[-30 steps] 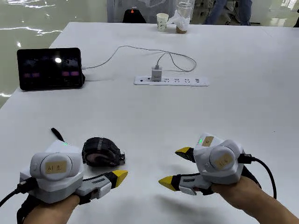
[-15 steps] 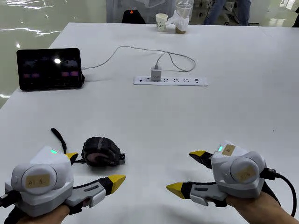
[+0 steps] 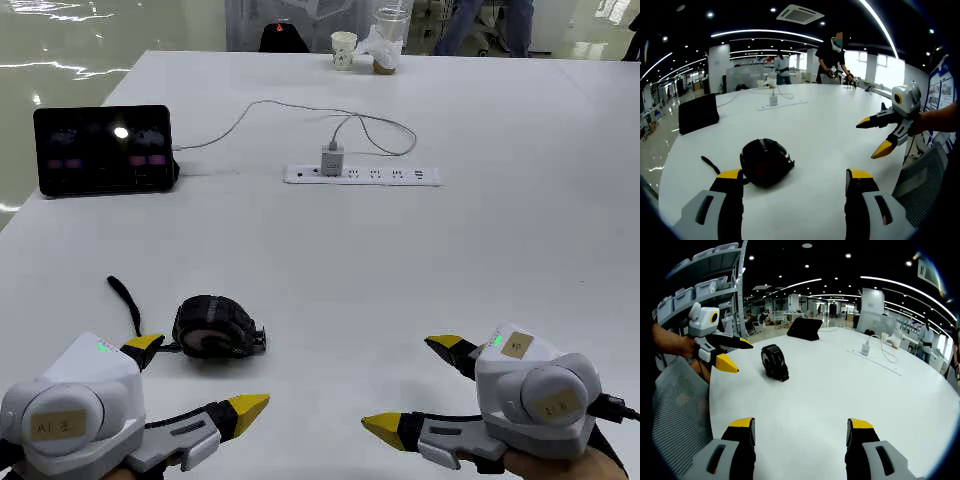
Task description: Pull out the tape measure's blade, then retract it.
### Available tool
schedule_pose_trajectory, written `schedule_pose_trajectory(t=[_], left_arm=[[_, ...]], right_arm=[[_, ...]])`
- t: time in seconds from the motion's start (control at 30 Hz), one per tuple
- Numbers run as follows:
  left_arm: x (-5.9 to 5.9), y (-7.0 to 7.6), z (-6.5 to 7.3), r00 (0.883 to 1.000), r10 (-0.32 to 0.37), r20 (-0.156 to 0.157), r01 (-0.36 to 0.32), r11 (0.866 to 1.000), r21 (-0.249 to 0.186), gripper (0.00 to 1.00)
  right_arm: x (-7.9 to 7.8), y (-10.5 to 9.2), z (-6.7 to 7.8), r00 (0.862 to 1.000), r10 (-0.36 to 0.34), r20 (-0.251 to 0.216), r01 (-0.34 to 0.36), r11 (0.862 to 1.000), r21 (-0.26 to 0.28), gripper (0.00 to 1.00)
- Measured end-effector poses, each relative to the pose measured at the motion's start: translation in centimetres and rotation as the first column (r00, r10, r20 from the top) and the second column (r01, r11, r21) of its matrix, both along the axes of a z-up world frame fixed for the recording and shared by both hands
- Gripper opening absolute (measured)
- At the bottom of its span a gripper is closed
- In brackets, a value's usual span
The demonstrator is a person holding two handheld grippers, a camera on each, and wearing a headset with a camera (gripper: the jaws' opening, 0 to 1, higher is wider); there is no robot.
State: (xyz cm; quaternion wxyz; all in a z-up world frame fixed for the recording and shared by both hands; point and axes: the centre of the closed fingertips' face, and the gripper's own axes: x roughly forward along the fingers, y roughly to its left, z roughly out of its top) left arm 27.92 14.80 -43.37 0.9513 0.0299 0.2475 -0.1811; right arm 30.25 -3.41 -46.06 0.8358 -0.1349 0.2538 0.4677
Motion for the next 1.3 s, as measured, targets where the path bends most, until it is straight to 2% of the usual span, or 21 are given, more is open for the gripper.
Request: schedule_pose_trajectory(t=[0.2,0.4,0.5,0.63,0.77,0.87,1.07,1.3], left_arm=[[-0.6,-0.1,0.0,1.000,-0.016,0.005,0.016,1.000,0.009,0.81],[-1.3,-0.1,0.0,1.000,-0.020,0.019,0.019,0.999,0.027,0.87],[-1.7,-0.2,0.1,0.999,-0.018,0.027,0.017,1.000,0.024,0.87],[-2.2,-0.4,0.0,1.000,-0.021,0.017,0.020,1.000,0.018,0.89],[-2.5,-0.4,0.2,0.999,-0.019,0.028,0.019,1.000,0.009,0.92],[-2.6,-0.3,0.1,1.000,-0.007,0.019,0.006,1.000,0.011,0.95],[-2.7,-0.2,0.1,1.000,0.016,0.019,-0.016,1.000,-0.004,0.96],[-3.3,-0.9,-0.3,1.000,0.021,-0.003,-0.021,0.999,-0.029,0.98]], right_arm=[[-0.5,-0.2,0.5,1.000,-0.026,0.003,0.025,0.999,0.027,0.79],[-1.0,-0.6,0.8,0.999,-0.050,0.014,0.050,0.998,0.038,0.83],[-1.3,-0.7,1.2,0.998,-0.067,0.010,0.067,0.996,0.059,0.85],[-1.7,-0.7,1.6,0.996,-0.084,0.009,0.083,0.993,0.083,0.89],[-2.1,-0.8,1.8,0.995,-0.101,-0.003,0.100,0.989,0.108,0.93],[-2.4,-0.9,2.0,0.992,-0.125,-0.006,0.125,0.985,0.122,0.99],[-2.9,-1.2,2.1,0.985,-0.172,-0.018,0.173,0.974,0.143,0.99],[-3.0,-1.4,2.3,0.977,-0.214,-0.017,0.214,0.965,0.152,0.99]])
